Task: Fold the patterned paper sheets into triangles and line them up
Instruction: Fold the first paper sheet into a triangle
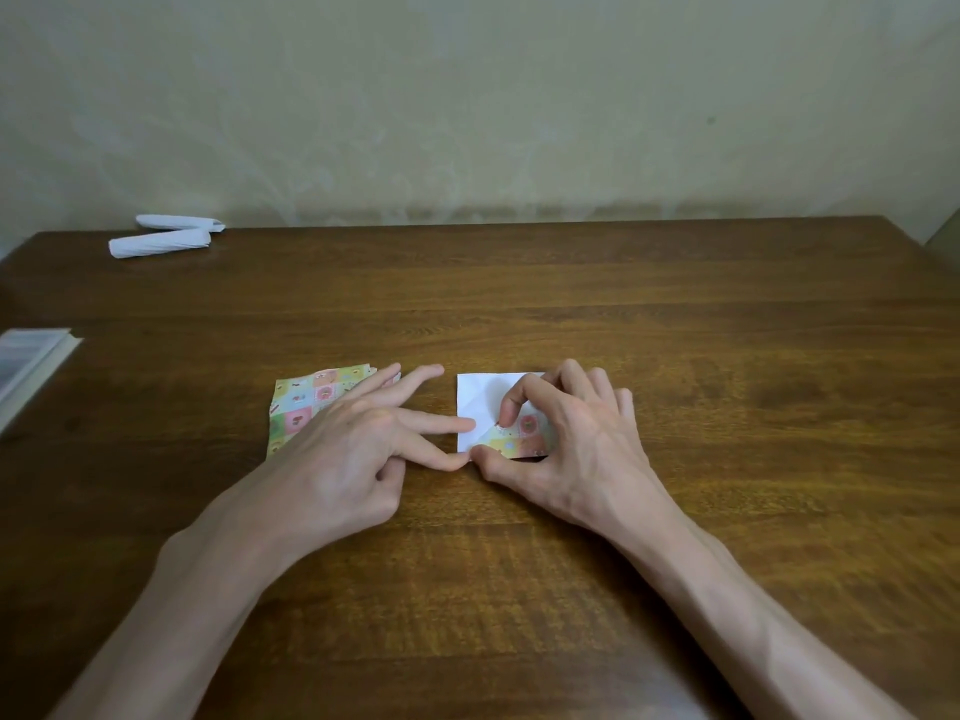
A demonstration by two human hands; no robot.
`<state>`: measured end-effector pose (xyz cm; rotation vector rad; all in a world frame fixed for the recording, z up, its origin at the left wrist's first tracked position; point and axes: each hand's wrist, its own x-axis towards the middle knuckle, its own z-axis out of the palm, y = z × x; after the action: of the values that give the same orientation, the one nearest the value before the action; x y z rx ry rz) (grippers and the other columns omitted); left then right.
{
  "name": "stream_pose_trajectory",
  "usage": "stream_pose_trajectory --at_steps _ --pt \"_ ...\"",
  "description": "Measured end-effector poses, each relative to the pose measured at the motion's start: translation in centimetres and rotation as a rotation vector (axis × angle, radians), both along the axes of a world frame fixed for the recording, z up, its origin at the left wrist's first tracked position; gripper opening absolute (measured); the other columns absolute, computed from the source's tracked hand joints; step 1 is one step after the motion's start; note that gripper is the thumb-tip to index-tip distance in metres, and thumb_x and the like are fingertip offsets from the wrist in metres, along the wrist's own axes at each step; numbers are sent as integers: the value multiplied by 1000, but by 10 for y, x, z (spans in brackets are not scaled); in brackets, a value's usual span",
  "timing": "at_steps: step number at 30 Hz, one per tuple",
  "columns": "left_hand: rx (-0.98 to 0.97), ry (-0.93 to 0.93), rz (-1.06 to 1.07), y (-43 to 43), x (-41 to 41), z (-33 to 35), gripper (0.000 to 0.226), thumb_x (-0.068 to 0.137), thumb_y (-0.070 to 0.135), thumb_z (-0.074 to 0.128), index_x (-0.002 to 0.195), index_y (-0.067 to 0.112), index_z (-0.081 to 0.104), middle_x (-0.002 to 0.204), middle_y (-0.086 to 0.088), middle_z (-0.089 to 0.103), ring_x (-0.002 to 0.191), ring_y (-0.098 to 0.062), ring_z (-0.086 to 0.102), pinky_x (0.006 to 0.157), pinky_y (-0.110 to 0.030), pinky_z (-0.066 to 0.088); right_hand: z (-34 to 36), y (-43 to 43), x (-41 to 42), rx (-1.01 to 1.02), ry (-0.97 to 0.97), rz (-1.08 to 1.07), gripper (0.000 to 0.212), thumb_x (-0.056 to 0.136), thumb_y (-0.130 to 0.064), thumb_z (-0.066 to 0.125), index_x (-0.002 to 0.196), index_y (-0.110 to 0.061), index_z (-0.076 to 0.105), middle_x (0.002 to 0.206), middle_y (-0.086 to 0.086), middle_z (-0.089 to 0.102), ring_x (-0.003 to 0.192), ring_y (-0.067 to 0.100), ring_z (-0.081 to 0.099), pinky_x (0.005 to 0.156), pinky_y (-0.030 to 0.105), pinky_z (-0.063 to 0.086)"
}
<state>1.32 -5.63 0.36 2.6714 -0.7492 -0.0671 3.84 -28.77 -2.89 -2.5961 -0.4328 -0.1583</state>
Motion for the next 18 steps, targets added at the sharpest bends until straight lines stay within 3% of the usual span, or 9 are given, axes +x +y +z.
stream_pose_trajectory --at_steps 5,11,16,18 --pt "-10 0 45 1 1 -3 71 88 -6 55 116 58 66 139 45 46 153 9 4 125 -24 2 7 -3 3 27 85 17 38 69 -68 72 94 -42 60 103 -21 40 105 7 37 91 29 23" --pt "-49 -28 30 0 -2 -5 71 83 -10 54 115 50 73 137 36 56 146 20 12 114 -3 -3 14 -8 5 36 151 48 35 74 -61 77 102 -43 63 107 -20 42 109 6 37 95 29 24" --pt "-49 -42 39 -4 -3 -3 70 84 -9 54 119 48 72 138 35 54 137 30 7 109 1 -5 21 -16 9 62 239 91 46 80 -49 78 123 -50 62 114 -17 45 118 8 40 107 30 26" --pt "-45 -44 26 -6 -5 -5 77 83 -10 54 128 50 66 140 33 54 140 26 13 112 -4 2 21 -15 9 56 233 88 51 80 -50 77 127 -51 59 116 -16 46 118 9 39 107 31 26"
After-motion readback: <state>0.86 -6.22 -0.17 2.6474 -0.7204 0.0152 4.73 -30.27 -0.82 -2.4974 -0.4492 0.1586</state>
